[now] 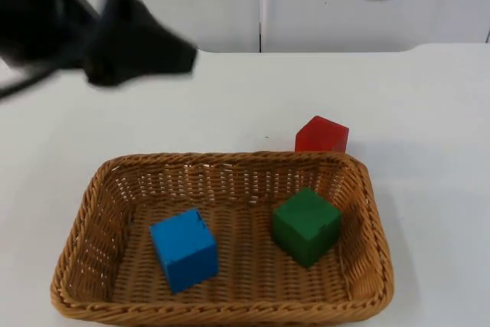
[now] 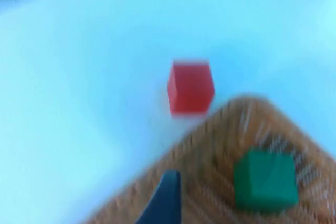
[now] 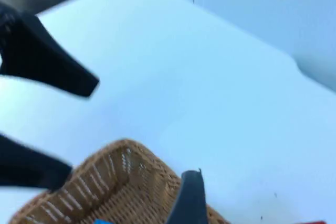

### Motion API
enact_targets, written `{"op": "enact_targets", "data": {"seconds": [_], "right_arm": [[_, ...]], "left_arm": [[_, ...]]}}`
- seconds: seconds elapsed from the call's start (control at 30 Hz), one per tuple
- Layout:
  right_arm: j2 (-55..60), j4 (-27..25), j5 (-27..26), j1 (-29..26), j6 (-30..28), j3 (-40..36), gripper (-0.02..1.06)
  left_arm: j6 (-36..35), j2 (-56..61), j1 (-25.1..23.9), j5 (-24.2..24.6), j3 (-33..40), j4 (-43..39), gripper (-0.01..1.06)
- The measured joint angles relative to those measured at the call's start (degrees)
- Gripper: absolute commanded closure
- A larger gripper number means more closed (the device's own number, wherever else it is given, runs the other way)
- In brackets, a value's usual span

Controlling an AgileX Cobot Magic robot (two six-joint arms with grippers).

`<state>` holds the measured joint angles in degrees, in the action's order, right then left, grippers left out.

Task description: Pick up one cube with each hand and place exactly two cubes into the same basket, leaving the remaining cube outside.

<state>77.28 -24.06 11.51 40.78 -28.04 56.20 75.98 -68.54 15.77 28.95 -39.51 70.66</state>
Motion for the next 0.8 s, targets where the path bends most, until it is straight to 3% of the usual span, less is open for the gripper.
{"op": "enact_targets", "data": {"seconds": [0.4, 0.8], "right_arm": [[-7.2, 0.0, 5.6, 0.0, 0.0, 0.0, 0.38], [-15.5, 0.0, 12.5, 0.0, -0.1, 0.0, 0.38]], "left_arm": [[-2.6, 18.4, 0.0, -1.4, 0.0, -1.4, 0.2], [-20.9, 26.7, 0.0, -0.8, 0.0, -17.1, 0.2]]}}
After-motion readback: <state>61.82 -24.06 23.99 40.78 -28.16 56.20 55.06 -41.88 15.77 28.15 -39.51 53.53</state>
